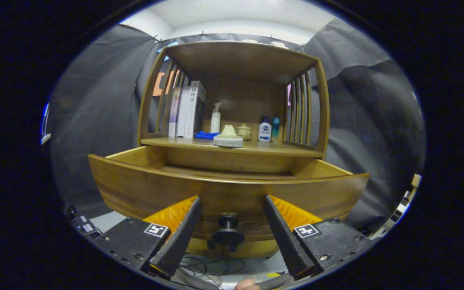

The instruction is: Pull open the drawer, take out the items inside it, and place them on the countertop above the cabinet.

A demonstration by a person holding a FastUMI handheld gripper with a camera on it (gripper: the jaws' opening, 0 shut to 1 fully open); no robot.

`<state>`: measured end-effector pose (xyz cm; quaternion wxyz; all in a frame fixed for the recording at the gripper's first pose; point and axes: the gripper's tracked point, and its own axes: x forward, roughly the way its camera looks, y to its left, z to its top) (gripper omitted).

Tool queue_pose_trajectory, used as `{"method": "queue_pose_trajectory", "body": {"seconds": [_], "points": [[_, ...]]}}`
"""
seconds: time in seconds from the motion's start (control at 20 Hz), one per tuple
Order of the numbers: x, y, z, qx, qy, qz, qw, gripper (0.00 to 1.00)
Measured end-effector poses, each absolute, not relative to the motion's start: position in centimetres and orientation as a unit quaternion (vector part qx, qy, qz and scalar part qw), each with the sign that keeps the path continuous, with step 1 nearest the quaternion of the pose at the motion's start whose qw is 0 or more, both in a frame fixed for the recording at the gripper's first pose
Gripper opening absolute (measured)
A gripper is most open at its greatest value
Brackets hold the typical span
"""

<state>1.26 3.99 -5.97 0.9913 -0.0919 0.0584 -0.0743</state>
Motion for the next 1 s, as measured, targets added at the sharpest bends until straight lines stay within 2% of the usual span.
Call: {"method": "queue_pose_trajectory", "body": {"seconds": [1.0], "points": [[9.2, 3.9, -4.4, -0.066, 0.06, -0.08, 0.993, 1.0]]}}
